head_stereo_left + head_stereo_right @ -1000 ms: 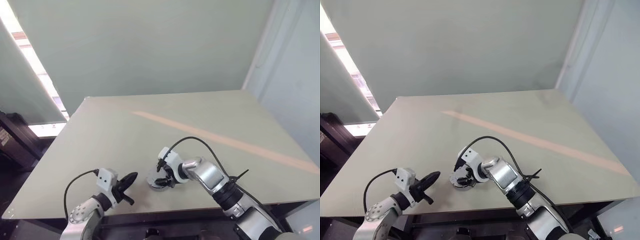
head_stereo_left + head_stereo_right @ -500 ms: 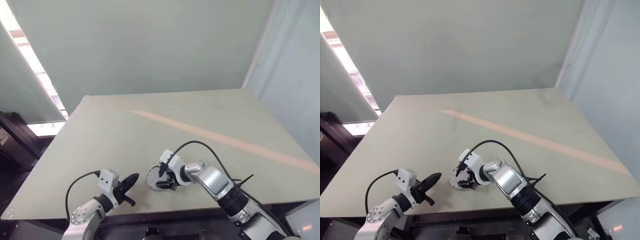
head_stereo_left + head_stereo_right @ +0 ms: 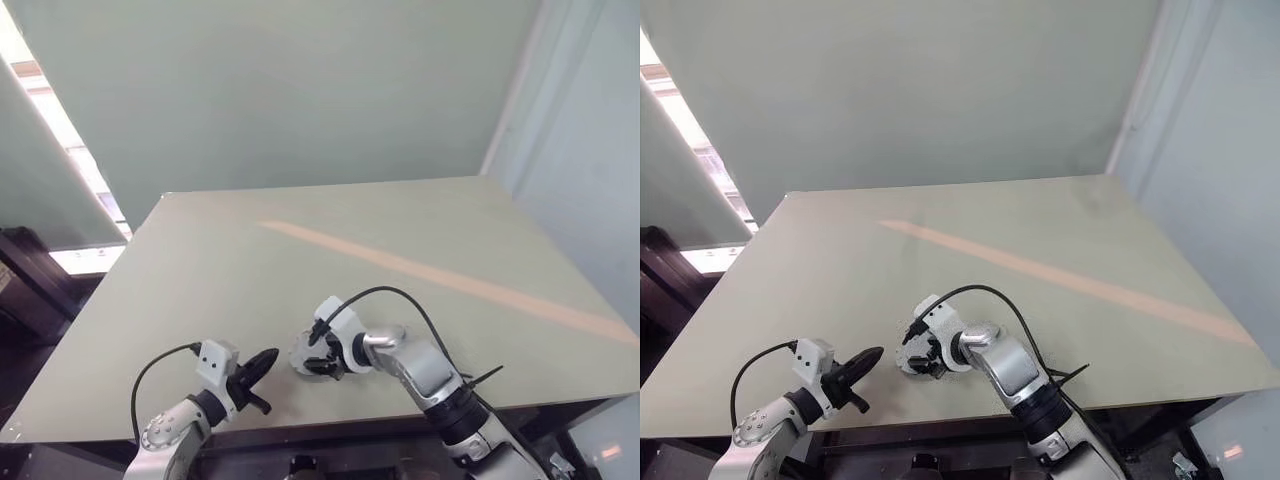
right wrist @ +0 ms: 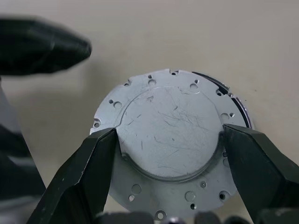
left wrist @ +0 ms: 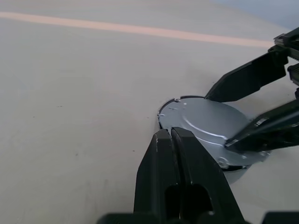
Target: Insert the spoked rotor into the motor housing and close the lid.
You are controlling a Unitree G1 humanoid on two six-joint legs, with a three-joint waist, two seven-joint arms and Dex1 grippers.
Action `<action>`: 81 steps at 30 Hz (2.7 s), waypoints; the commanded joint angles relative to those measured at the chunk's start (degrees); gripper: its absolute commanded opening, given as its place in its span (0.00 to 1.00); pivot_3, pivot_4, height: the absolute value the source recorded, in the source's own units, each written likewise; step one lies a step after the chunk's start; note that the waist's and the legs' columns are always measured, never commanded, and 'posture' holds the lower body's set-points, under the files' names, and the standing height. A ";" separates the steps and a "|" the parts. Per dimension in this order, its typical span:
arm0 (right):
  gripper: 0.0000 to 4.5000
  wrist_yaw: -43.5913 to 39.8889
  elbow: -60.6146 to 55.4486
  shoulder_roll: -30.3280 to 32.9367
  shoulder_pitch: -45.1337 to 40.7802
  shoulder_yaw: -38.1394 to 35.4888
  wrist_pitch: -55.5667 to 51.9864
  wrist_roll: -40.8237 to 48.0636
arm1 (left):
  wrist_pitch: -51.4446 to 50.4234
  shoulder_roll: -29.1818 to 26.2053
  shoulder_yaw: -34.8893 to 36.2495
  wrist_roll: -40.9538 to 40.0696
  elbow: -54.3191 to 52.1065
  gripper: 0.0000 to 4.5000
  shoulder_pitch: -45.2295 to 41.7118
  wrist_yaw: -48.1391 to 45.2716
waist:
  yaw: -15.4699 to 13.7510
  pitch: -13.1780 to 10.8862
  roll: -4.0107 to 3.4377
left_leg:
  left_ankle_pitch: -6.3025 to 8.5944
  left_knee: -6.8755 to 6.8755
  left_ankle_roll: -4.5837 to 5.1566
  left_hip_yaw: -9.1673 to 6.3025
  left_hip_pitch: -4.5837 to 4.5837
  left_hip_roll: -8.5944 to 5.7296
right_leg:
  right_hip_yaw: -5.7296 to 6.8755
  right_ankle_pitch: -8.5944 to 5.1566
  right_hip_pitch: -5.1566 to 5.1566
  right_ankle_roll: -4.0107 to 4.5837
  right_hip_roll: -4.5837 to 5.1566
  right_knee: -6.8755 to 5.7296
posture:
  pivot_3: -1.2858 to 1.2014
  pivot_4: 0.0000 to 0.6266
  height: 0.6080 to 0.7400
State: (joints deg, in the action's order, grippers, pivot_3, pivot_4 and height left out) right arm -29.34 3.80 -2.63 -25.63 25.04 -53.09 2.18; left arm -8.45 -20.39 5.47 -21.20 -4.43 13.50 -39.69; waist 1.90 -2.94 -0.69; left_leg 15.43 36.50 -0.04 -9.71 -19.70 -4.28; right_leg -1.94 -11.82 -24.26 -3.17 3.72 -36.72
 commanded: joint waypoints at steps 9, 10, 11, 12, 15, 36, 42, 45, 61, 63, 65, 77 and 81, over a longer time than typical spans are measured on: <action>0.76 -1.76 -0.14 1.31 0.53 4.59 7.01 0.22 | 0.10 -0.39 0.21 -0.46 -2.53 0.00 0.08 -0.09 | 0.97 0.00 0.00 | -0.04 0.03 -0.06 0.03 0.11 0.04 | 0.05 0.01 0.04 0.00 -0.01 -0.04 | 0.52 0.00 1.00; 0.76 -2.93 -0.17 2.10 0.33 5.25 7.65 0.34 | 0.10 -0.40 0.22 -0.46 -2.58 0.00 0.13 -0.09 | 0.96 0.00 0.00 | -0.04 0.03 -0.06 0.07 0.11 0.05 | 0.05 0.01 0.04 0.00 0.00 -0.04 | 0.52 0.00 1.00; 0.76 -3.80 -0.17 2.81 0.20 5.66 8.71 0.34 | 0.11 -0.41 0.22 -0.46 -2.61 0.00 0.18 -0.10 | 0.95 0.00 0.00 | -0.04 0.03 -0.06 0.07 0.11 0.05 | 0.05 0.01 0.05 0.00 0.00 -0.04 | 0.52 0.00 1.00; 0.76 -4.36 0.05 3.30 -0.04 5.78 9.61 0.29 | 0.13 -0.42 0.21 -0.44 -2.63 0.00 0.23 -0.12 | 0.95 0.00 0.01 | -0.04 0.02 -0.06 0.06 0.11 0.05 | 0.06 0.01 0.04 0.00 0.00 -0.04 | 0.52 0.00 1.00; 0.76 -6.68 0.72 4.91 -1.56 6.51 10.57 0.18 | 0.19 -0.40 0.18 -0.44 -2.61 0.00 0.33 -0.16 | 0.95 0.01 0.01 | -0.03 0.00 -0.06 0.06 0.09 0.05 | 0.05 0.01 0.04 0.00 0.00 -0.03 | 0.52 0.00 1.00; 1.00 -16.95 5.54 7.92 -4.50 1.85 24.18 3.74 | 0.65 -0.74 1.61 -0.78 -1.36 0.00 -0.63 -0.30 | 0.91 0.00 0.03 | -0.03 0.03 -0.06 0.05 0.05 -0.02 | 0.05 0.02 0.07 0.01 0.04 -0.02 | 0.52 0.00 1.00; 1.00 -19.55 12.61 8.81 -6.22 2.65 29.74 2.42 | 0.37 -2.07 4.65 -2.02 -1.41 0.00 0.80 -0.68 | 0.92 0.01 0.05 | -0.03 0.02 -0.05 0.09 0.07 0.00 | 0.03 0.05 0.07 0.06 0.02 -0.03 | 0.52 0.00 1.00; 1.00 -20.29 14.73 8.31 -6.10 2.70 30.80 2.07 | -0.26 -2.49 5.49 -2.41 -1.65 0.00 1.79 -0.65 | 0.91 0.01 0.04 | -0.03 0.01 -0.05 0.08 0.07 0.00 | 0.03 0.06 0.06 0.08 0.02 -0.03 | 0.52 0.00 1.00; 0.73 -18.09 19.21 5.79 -5.86 1.71 32.59 0.20 | -1.35 -2.08 4.61 -2.00 -2.27 0.00 1.18 0.04 | 0.91 0.01 0.04 | -0.04 0.12 -0.06 0.12 0.08 -0.02 | 0.00 0.18 0.10 0.27 0.00 -0.04 | 0.52 0.00 1.00; 0.73 -17.64 18.76 5.45 -5.74 1.39 31.80 0.26 | -1.38 -1.99 4.34 -1.89 -2.21 0.00 1.03 0.02 | 0.92 0.02 0.04 | -0.04 0.12 -0.06 0.14 0.08 -0.02 | -0.01 0.20 0.10 0.29 0.00 -0.04 | 0.52 0.00 1.00; 0.73 -17.04 18.04 5.04 -5.56 0.91 30.87 0.57 | -1.34 -1.91 4.07 -1.83 -2.16 0.00 0.97 0.02 | 0.92 0.02 0.04 | -0.04 0.13 -0.06 0.15 0.09 -0.02 | -0.02 0.22 0.10 0.32 0.00 -0.04 | 0.52 0.00 1.00; 0.73 -13.71 12.98 3.38 -2.90 -0.67 26.71 1.07 | -1.01 -1.80 3.15 -1.84 -1.95 0.00 1.54 -0.34 | 0.92 0.02 0.05 | -0.04 0.15 -0.06 0.21 0.09 -0.01 | -0.08 0.25 0.09 0.35 -0.02 -0.06 | 0.52 0.00 1.00; 0.73 -10.76 13.23 2.74 -2.62 -0.34 24.63 0.02 | -1.00 -1.87 3.03 -1.86 -1.74 0.00 1.31 -0.37 | 0.92 0.02 0.05 | -0.05 0.17 -0.06 0.21 0.09 0.01 | -0.07 0.25 0.09 0.36 -0.04 -0.07 | 0.52 0.00 1.00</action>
State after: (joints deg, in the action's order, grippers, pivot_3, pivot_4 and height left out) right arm -41.34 19.55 0.89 -27.91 25.39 -27.93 2.26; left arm -10.15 -21.96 8.07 -22.72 -4.61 15.31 -39.85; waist 2.81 -2.92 -0.64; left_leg 15.38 36.68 -0.10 -9.48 -19.60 -4.28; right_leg -2.02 -11.56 -24.16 -2.80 3.68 -36.80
